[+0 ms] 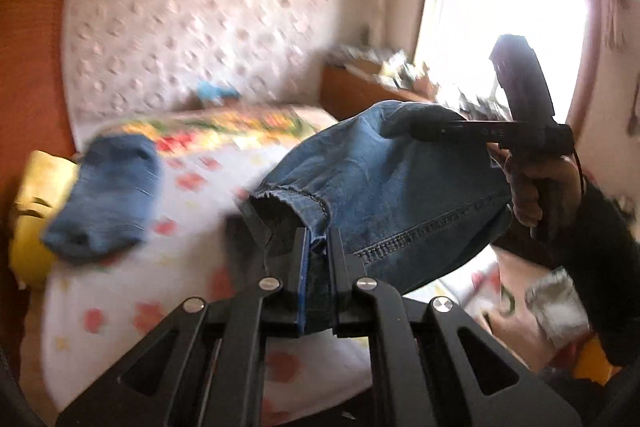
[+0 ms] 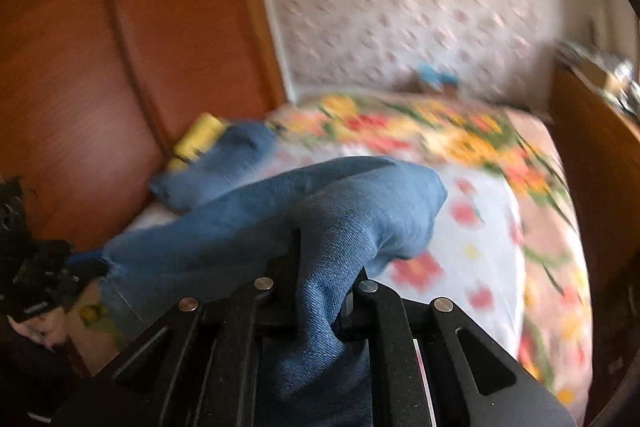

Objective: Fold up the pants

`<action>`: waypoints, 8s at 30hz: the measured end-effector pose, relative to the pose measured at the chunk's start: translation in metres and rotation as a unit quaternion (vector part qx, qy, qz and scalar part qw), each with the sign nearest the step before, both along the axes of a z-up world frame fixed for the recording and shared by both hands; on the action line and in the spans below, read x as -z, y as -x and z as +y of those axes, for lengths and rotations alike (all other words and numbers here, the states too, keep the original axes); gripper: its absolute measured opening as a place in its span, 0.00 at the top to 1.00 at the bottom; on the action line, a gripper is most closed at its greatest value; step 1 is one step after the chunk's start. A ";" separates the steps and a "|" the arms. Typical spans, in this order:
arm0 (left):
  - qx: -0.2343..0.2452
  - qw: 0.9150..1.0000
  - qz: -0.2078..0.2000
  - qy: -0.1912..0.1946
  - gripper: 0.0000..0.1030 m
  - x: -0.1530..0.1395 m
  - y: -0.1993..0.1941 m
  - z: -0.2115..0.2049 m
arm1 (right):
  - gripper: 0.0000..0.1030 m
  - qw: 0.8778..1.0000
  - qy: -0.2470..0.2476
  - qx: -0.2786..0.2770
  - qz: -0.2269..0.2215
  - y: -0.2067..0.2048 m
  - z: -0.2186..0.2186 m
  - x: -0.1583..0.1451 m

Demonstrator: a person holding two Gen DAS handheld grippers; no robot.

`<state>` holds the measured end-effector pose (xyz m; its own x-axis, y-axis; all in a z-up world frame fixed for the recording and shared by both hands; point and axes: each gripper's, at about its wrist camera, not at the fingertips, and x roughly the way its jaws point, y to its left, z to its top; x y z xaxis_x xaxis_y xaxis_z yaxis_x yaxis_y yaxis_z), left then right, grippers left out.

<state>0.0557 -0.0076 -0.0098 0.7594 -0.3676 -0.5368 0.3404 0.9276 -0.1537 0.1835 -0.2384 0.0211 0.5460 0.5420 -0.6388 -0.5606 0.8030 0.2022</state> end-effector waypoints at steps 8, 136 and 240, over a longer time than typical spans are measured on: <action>-0.013 0.998 0.066 -0.005 0.94 0.047 -0.027 -0.019 | 0.65 0.995 0.043 0.079 0.053 0.004 -0.056 0.067; 0.011 0.996 0.090 -0.010 0.89 0.098 -0.016 -0.019 | 0.47 0.995 0.057 -0.066 0.045 0.002 0.100 0.110; -0.077 0.990 0.102 -0.059 0.69 0.096 -0.105 0.031 | 0.31 0.986 -0.014 -0.117 0.116 -0.037 0.109 0.123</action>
<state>0.1612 0.0231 -0.1057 0.6737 -0.1814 -0.7164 0.1663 0.9818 -0.0923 0.2208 -0.1291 -0.1016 0.2451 0.6548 -0.7150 -0.6665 0.6494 0.3662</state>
